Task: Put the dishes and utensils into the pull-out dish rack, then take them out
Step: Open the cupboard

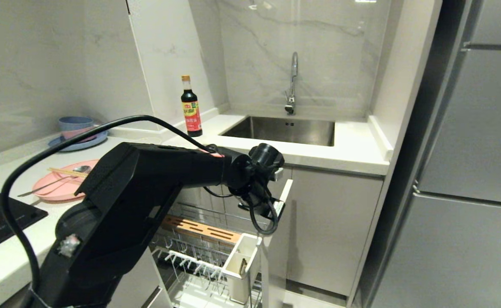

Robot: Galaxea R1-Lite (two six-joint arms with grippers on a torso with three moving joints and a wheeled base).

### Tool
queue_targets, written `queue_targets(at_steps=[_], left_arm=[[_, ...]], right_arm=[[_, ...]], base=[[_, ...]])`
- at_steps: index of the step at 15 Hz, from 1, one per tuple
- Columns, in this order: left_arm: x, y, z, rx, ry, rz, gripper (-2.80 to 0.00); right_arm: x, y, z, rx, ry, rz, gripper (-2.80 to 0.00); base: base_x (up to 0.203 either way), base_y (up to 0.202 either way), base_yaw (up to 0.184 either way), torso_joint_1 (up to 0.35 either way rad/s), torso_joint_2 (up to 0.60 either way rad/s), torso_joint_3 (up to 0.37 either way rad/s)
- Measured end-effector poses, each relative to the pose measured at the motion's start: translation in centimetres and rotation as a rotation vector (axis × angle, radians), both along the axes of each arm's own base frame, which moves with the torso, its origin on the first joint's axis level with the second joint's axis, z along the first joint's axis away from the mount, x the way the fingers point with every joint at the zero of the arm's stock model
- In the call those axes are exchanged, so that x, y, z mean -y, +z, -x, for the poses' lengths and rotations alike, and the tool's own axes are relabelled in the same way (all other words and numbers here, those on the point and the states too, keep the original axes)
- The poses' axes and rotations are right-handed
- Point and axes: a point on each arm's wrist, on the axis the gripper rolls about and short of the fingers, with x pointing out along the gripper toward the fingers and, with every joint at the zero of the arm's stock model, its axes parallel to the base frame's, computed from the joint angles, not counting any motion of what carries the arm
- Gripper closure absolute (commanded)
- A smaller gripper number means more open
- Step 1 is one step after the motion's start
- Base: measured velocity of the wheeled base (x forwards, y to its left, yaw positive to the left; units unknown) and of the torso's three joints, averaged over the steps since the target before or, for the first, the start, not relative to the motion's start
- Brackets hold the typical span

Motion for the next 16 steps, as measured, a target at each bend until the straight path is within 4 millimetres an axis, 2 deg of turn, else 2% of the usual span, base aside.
queue_targets(at_steps=[10,16], left_arm=[[0.3,0.0,0.3,0.005,0.044,-0.012,0.00],[-1.3,0.2,-0.7,0.010,0.137,-0.015,0.00]], right_arm=[[0.0,0.0,0.0,0.000,-0.001,0.000,0.00],[0.0,0.0,0.0,0.000,0.000,0.000,0.00]], base=[[0.000,0.000,0.000,0.000,0.00,0.000],[0.000,0.000,0.000,0.000,0.00,0.000]])
